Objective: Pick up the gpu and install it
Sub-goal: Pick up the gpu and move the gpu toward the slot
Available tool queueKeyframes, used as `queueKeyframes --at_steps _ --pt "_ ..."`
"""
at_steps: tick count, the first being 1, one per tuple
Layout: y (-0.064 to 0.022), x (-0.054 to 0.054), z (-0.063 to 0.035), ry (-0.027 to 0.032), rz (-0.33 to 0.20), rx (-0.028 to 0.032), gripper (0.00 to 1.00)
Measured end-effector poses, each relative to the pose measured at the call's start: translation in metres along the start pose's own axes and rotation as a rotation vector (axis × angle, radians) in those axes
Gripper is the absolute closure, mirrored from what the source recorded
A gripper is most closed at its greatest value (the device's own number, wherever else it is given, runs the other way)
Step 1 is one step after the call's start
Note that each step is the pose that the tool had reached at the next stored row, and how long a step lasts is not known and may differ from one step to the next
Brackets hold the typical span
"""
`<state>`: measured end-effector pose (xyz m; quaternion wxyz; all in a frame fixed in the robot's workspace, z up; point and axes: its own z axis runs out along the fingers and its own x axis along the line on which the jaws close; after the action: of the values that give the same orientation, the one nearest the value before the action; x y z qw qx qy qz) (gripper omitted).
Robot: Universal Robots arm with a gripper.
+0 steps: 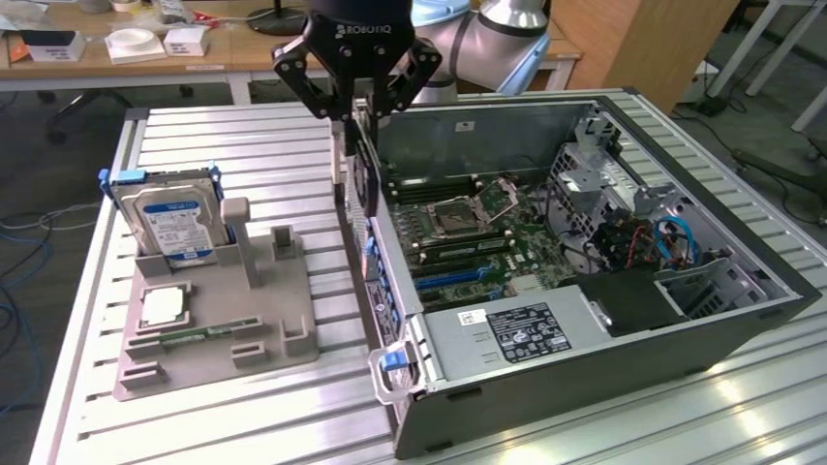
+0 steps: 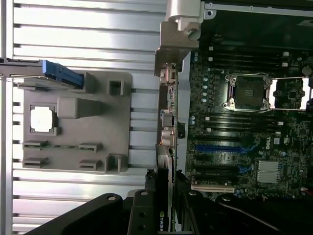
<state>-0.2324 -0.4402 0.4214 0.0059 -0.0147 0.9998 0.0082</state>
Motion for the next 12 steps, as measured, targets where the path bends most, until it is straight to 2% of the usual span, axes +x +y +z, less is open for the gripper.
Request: queueKeyframes --at_steps 12 --pt "-0.0003 -0.011 0.0001 0.0019 0.0 0.0 0.74"
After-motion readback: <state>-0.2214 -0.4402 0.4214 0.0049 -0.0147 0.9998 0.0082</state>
